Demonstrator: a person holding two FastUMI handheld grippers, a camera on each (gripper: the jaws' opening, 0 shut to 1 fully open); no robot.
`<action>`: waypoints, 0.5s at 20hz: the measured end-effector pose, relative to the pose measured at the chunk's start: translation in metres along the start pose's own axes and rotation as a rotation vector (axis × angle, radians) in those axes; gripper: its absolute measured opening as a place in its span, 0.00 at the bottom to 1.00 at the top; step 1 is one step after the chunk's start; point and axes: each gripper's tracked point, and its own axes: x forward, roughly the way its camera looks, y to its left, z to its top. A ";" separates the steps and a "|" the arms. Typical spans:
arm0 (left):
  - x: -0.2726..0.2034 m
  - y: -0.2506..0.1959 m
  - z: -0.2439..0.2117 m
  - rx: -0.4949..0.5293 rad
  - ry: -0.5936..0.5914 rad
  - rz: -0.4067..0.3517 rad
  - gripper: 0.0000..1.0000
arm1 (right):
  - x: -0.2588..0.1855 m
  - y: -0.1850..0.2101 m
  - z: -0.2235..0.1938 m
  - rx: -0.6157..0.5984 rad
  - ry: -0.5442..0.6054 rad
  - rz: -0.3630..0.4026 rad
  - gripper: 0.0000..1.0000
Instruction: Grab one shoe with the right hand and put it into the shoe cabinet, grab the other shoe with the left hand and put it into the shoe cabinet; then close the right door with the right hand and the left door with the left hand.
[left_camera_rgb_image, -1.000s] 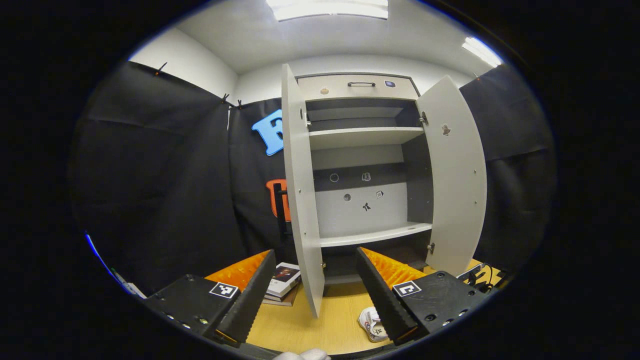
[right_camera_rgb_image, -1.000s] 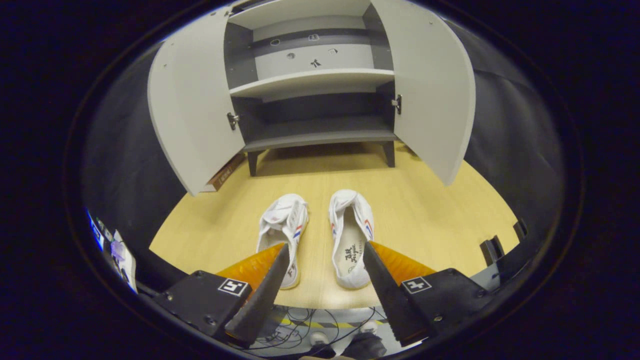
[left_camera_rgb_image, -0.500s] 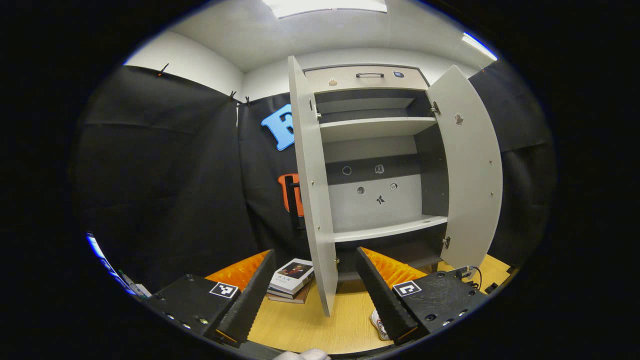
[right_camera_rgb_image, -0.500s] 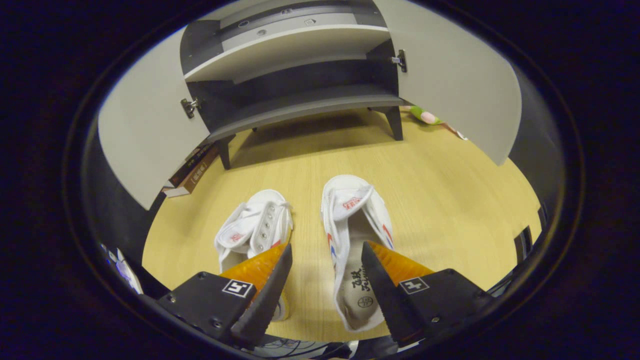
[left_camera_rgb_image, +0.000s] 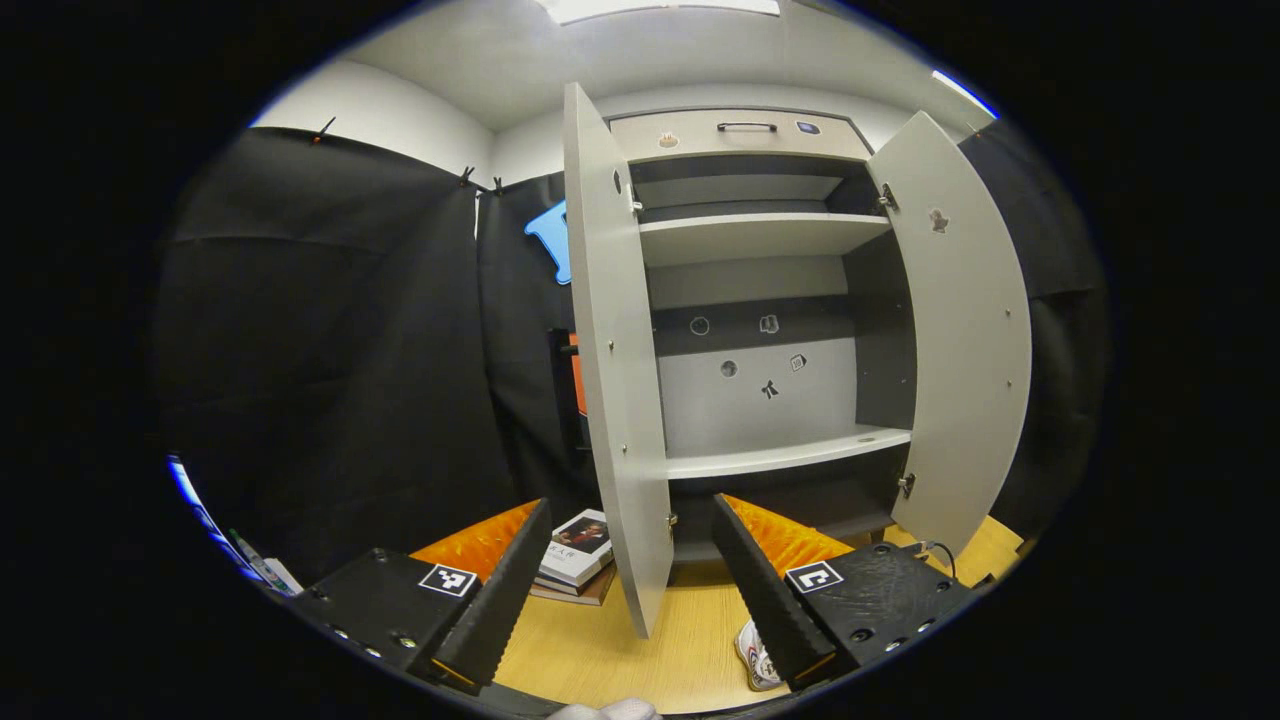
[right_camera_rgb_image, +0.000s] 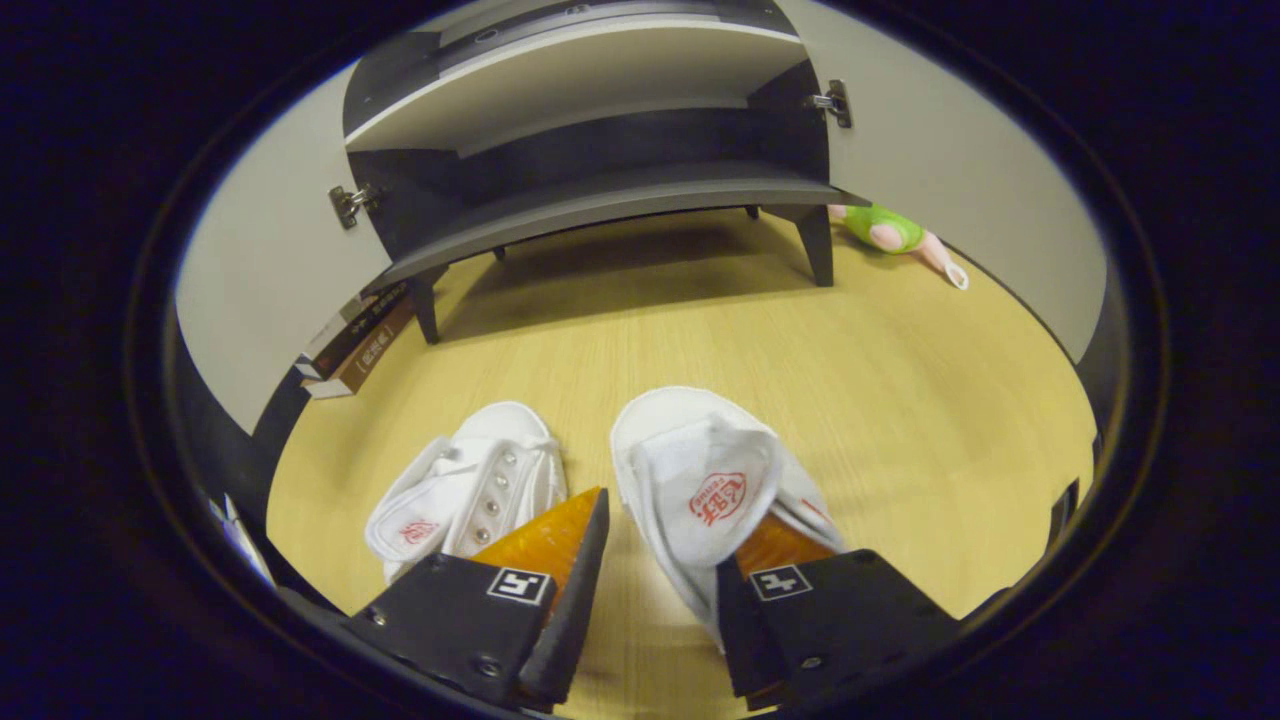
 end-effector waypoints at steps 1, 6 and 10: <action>0.003 0.000 -0.001 0.005 0.007 0.005 0.96 | -0.001 0.004 0.001 0.003 -0.001 0.025 0.41; 0.009 -0.001 -0.001 -0.008 0.009 0.011 0.96 | -0.003 0.003 -0.001 -0.066 0.016 0.048 0.11; 0.010 -0.005 0.001 -0.015 0.003 0.004 0.96 | -0.017 0.000 0.014 -0.064 0.011 0.067 0.09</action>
